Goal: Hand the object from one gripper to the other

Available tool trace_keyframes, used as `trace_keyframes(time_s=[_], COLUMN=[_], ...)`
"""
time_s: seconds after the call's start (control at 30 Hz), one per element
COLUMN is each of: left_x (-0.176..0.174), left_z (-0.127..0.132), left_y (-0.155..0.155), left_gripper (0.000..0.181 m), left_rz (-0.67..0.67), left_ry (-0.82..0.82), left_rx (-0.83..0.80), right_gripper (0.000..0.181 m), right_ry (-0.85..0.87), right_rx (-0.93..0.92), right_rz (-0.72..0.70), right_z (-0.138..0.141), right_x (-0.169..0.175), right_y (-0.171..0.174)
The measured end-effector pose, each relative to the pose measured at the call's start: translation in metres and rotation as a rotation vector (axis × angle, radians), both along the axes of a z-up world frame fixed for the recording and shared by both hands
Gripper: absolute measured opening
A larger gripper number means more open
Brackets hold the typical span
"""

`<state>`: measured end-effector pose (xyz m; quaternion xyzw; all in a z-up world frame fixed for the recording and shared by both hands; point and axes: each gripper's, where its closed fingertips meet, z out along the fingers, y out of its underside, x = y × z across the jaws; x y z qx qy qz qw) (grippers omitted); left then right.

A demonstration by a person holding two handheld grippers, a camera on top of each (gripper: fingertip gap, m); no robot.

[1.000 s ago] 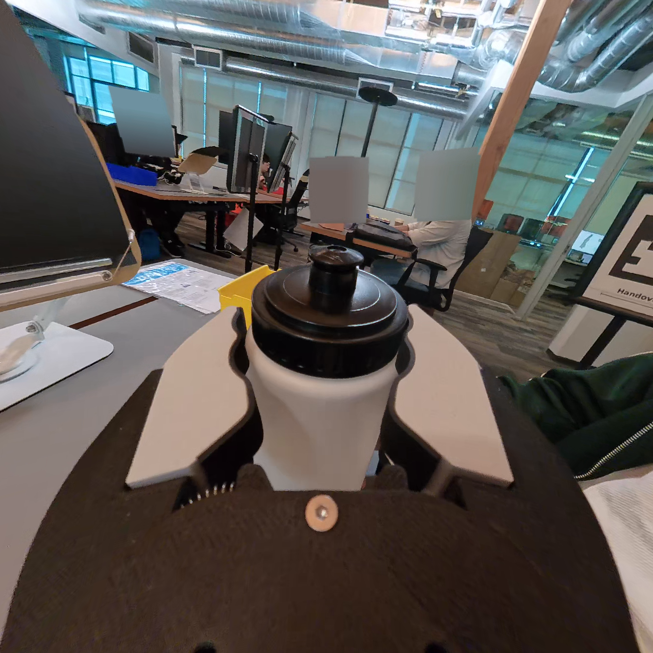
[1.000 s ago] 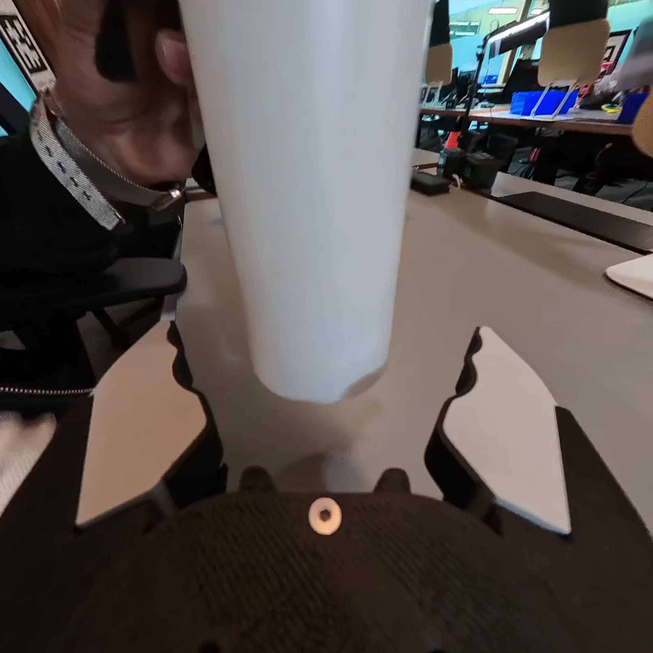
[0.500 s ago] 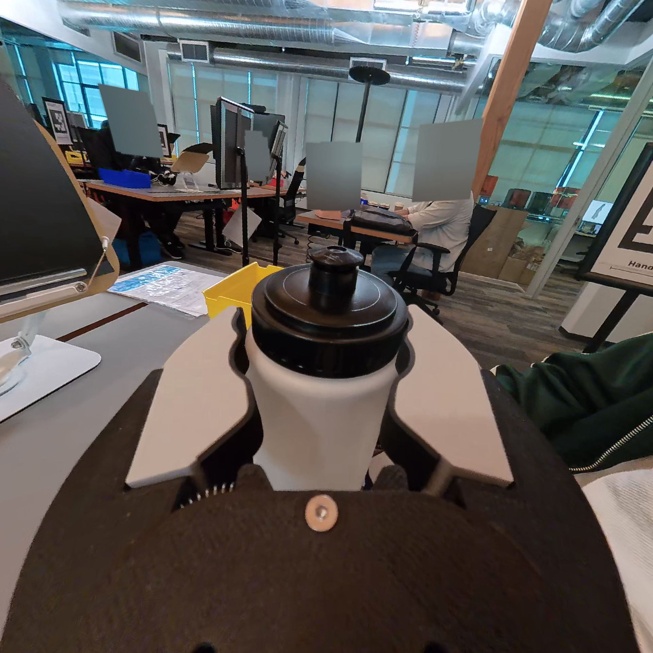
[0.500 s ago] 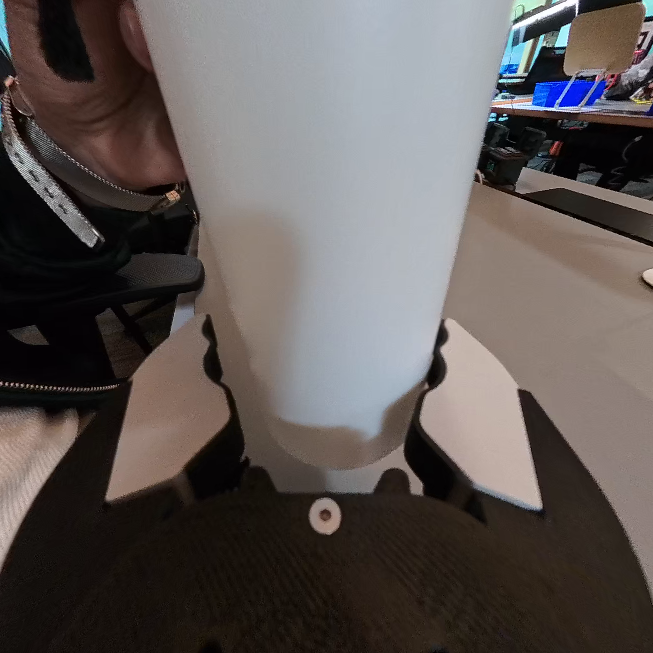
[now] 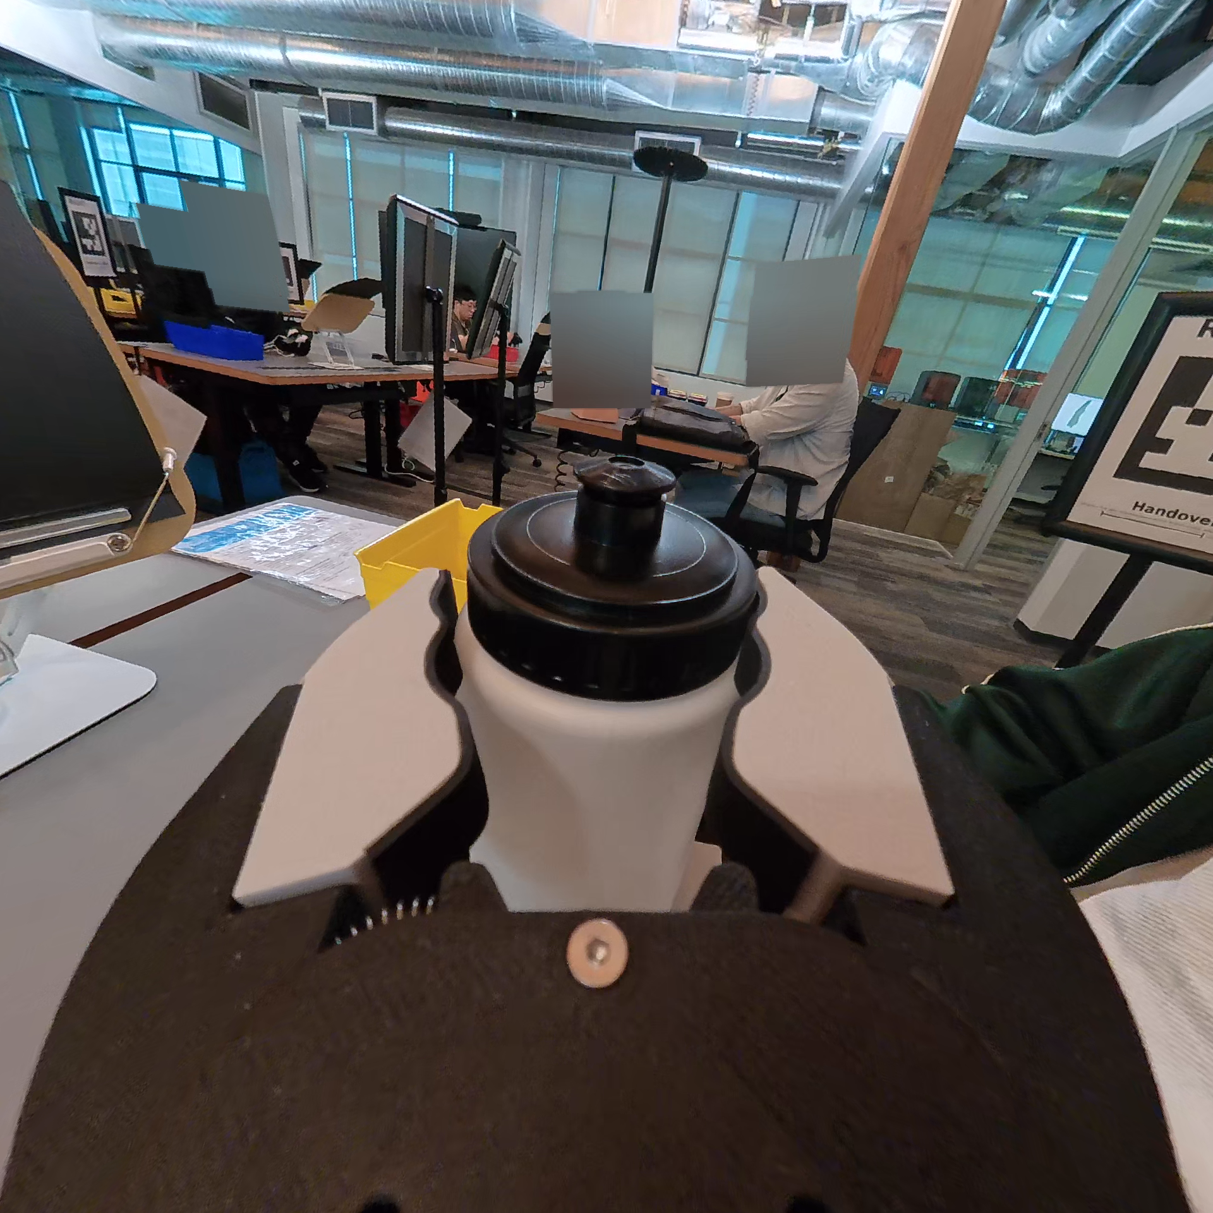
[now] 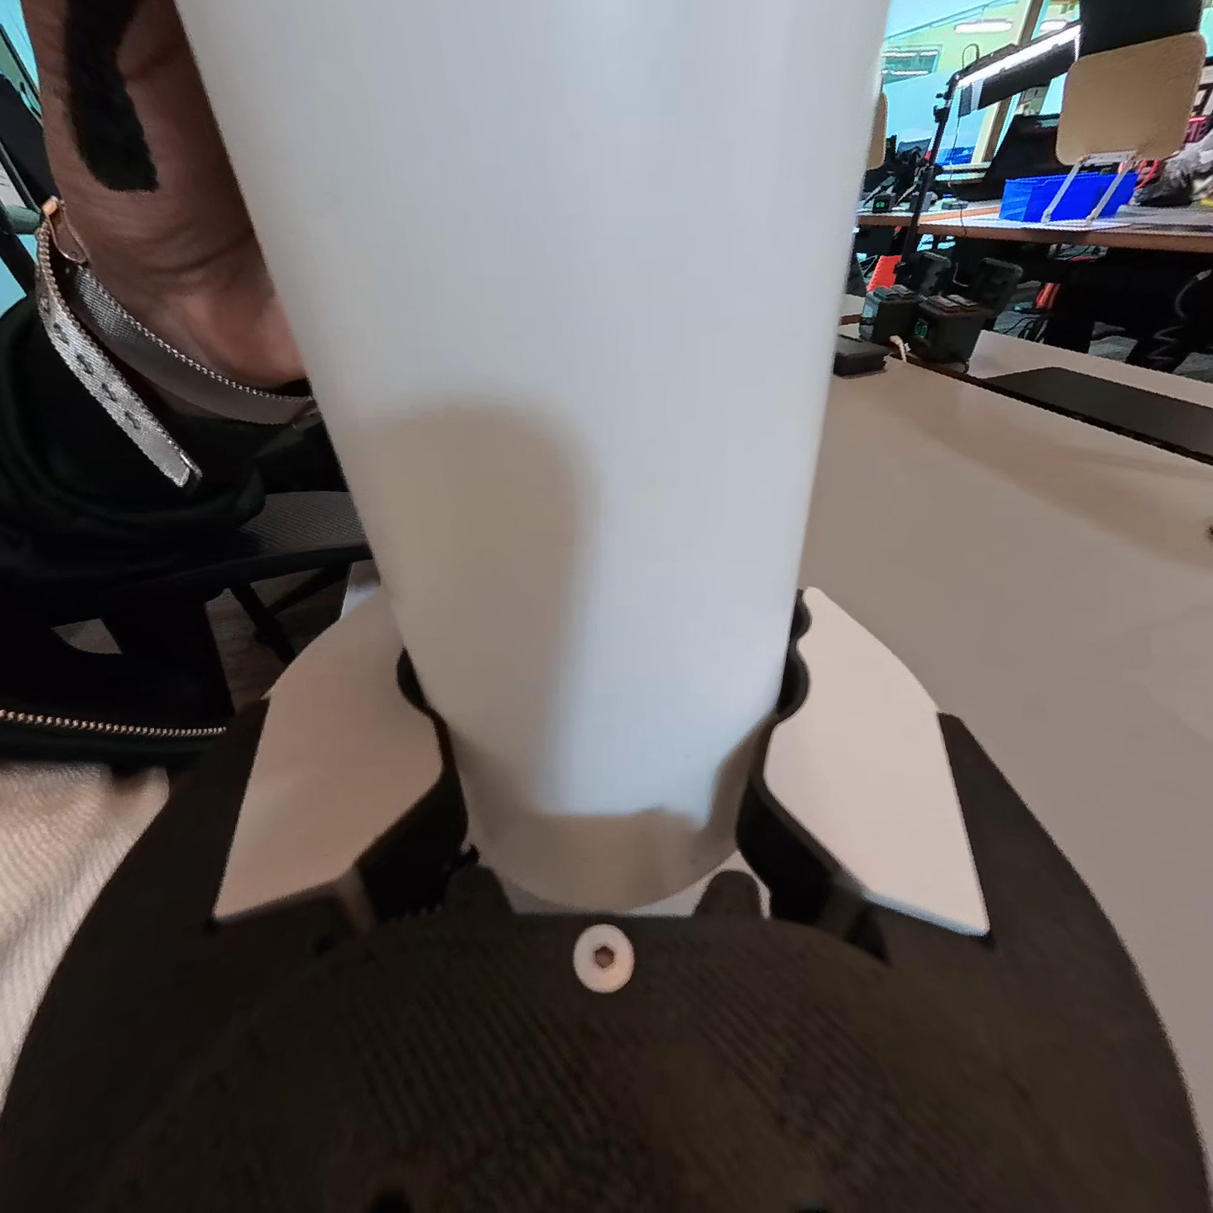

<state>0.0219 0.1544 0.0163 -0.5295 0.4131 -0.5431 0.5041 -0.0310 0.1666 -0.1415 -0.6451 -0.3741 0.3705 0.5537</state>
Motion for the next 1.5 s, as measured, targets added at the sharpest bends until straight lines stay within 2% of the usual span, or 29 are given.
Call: trace_keyframes(time_s=[0.27, 0.5, 0.83, 1.0, 1.07, 1.17, 1.3, 1.5], left_x=[0.0, 0.005, 0.013, 0.013, 0.011, 0.012, 0.021, 0.019], left_z=[0.009, 0.003, -0.019, -0.033, -0.038, -0.044, -0.063, -0.065], left_y=[-0.008, -0.011, -0.005, -0.002, -0.003, -0.004, -0.002, -0.003], left_gripper=[0.086, 0.101, 0.107, 0.116, 0.114, 0.113, 0.114, 0.099], left_rz=[-0.03, -0.03, -0.042, -0.104, -0.127, -0.152, -0.151, -0.164], left_ry=[-0.032, 0.023, 0.086, 0.063, 0.012, -0.047, 0.024, 0.04], left_rx=[0.017, 0.067, 0.052, 0.066, 0.105, 0.065, 0.041, 0.04], right_gripper=[0.105, 0.105, 0.105, 0.105, 0.105, 0.105, 0.104, 0.105], right_ry=[0.026, 0.123, 0.143, 0.143, 0.14, 0.134, 0.121, 0.073], right_rx=[0.027, 0.006, 0.027, 0.028, 0.024, 0.017, 0.003, 0.013], right_rz=[-0.001, -0.016, -0.046, -0.056, -0.063, -0.073, -0.066, -0.049], right_z=[0.01, 0.025, 0.034, 0.035, 0.034, 0.031, 0.027, 0.021], right_x=[-0.003, 0.006, 0.02, 0.025, 0.027, 0.028, 0.024, 0.016], right_y=[-0.003, 0.0, 0.005, 0.007, 0.009, 0.011, 0.01, 0.005])
